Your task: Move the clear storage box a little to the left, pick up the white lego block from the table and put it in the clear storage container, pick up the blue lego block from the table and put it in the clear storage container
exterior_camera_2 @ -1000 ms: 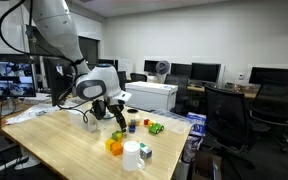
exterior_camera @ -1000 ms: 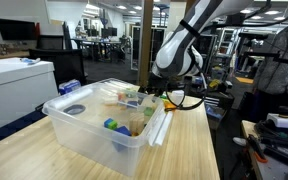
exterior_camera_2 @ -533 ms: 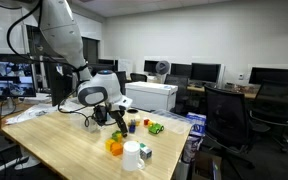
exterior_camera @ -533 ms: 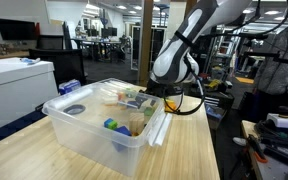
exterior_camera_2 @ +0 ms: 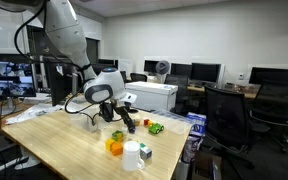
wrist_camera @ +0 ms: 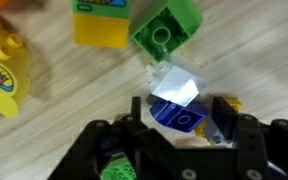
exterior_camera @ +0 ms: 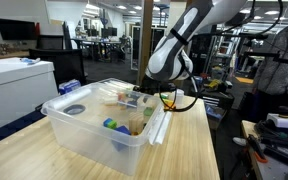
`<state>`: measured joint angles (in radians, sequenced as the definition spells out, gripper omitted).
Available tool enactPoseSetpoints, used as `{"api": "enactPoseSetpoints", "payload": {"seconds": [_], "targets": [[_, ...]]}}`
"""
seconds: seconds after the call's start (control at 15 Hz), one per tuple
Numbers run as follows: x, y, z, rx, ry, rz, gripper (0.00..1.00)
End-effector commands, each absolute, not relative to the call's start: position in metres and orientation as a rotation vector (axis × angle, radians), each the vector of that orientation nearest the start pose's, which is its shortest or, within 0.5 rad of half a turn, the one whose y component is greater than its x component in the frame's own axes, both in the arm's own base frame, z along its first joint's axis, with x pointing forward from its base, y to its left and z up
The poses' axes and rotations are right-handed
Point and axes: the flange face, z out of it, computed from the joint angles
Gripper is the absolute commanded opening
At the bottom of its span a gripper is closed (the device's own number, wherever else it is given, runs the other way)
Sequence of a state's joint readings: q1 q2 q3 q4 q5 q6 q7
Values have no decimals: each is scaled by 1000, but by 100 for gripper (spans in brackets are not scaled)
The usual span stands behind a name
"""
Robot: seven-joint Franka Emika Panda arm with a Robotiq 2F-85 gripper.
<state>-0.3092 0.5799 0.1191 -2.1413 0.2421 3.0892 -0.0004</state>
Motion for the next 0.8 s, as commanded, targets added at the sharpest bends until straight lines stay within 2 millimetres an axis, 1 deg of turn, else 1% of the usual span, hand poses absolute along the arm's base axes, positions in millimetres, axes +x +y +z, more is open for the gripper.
{"api": "enactPoseSetpoints", "payload": {"seconds": [0.0,0.13,0.2,0.27,0.33,0.47,0.53,0.6,0.67,0.73], "targets": [[576,-125,157,-2935,659,-574,44],[575,-124,153,-2937,655,-556,30],[574,-123,151,-2939,654,-550,24],[573,-123,149,-2940,655,-543,13],[571,-122,150,-2938,657,-541,7],[570,-120,153,-2940,656,-546,5],[568,-121,154,-2954,659,-534,2],[567,-120,155,-2953,660,-532,29],[567,-119,155,-2945,668,-523,28],[565,-118,154,-2943,672,-507,30]]}}
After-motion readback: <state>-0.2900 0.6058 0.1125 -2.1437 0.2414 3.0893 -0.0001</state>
